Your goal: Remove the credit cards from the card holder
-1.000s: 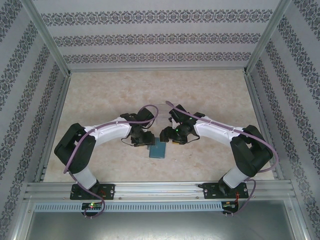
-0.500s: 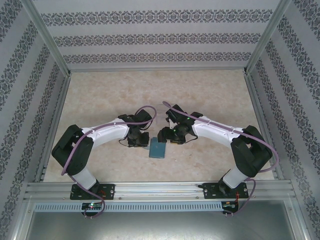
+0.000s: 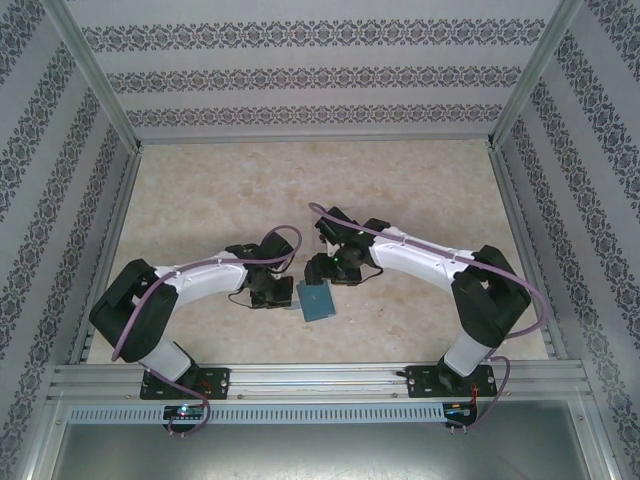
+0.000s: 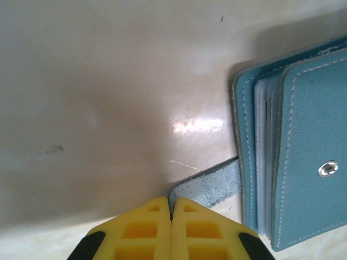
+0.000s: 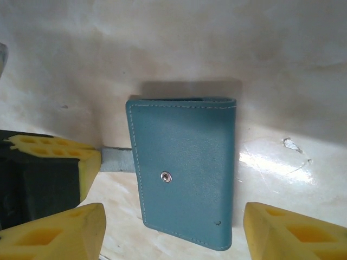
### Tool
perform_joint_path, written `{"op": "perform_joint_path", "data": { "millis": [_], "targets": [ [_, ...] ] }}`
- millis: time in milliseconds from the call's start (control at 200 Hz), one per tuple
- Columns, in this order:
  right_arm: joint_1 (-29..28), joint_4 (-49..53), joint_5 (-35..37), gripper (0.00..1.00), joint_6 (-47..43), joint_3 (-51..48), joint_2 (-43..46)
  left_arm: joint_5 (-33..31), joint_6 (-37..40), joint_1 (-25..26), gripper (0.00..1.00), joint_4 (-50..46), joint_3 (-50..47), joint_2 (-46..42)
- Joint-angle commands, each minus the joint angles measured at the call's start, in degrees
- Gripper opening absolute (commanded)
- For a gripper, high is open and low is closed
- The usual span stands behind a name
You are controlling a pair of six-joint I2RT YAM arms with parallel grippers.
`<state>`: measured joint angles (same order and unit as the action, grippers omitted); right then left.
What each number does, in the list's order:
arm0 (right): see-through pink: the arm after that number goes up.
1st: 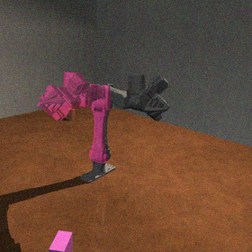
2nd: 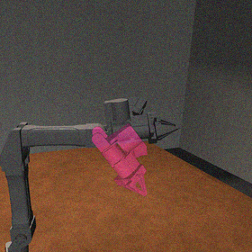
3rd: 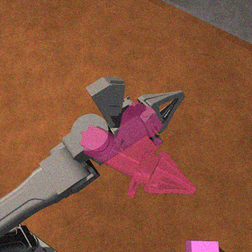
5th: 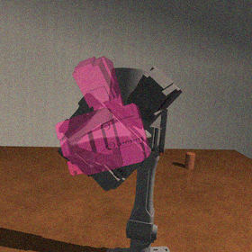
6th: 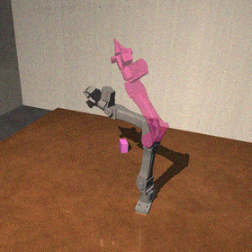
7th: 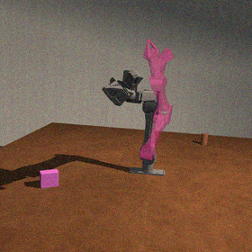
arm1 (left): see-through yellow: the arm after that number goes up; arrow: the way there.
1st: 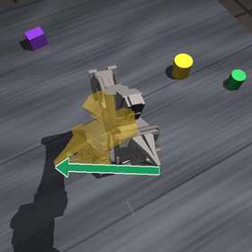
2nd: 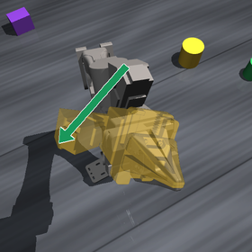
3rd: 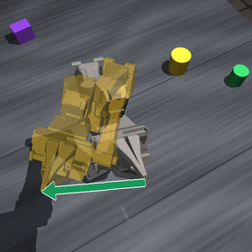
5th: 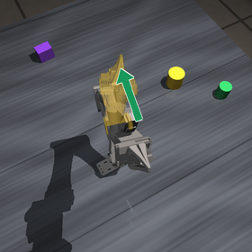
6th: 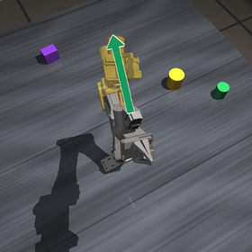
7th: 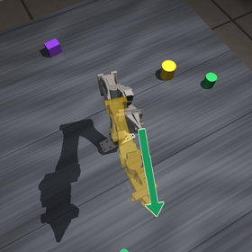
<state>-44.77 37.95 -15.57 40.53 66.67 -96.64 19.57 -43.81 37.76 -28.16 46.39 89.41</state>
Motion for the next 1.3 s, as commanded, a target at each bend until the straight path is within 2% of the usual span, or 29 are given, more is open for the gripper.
{"op": "perform_joint_path", "data": {
  "millis": [0, 200, 440, 834, 1294],
  "targets": [
    [-1.6, 4.8, 3.9, 0.73, -0.3, 3.7, -3.3, 4.2, -3.8, -0.6, 0.0, 7.0, -2.9, -1.6],
    [-3.3, 8.0, 7.5, 0.84, -1.2, 8.0, -8.0, 5.5, -5.0, -1.0, 0.0, 10.9, -6.2, -1.6],
    [-4.2, 11.2, 11.5, 0.91, -0.7, 12.3, -12.4, 6.9, -5.6, -1.7, 0.0, 13.9, -8.6, -2.0],
    [-4.6, 10.9, 12.9, 0.92, 0.7, 17.1, -17.9, 7.7, -5.5, -2.0, 0.0, 15.3, -9.8, -1.8],
    [-4.6, 11.0, 13.4, 0.9, 1.9, 16.9, -19.5, 7.7, -5.5, -2.2, 0.0, 15.5, -10.2, -1.1]
  ]
}}
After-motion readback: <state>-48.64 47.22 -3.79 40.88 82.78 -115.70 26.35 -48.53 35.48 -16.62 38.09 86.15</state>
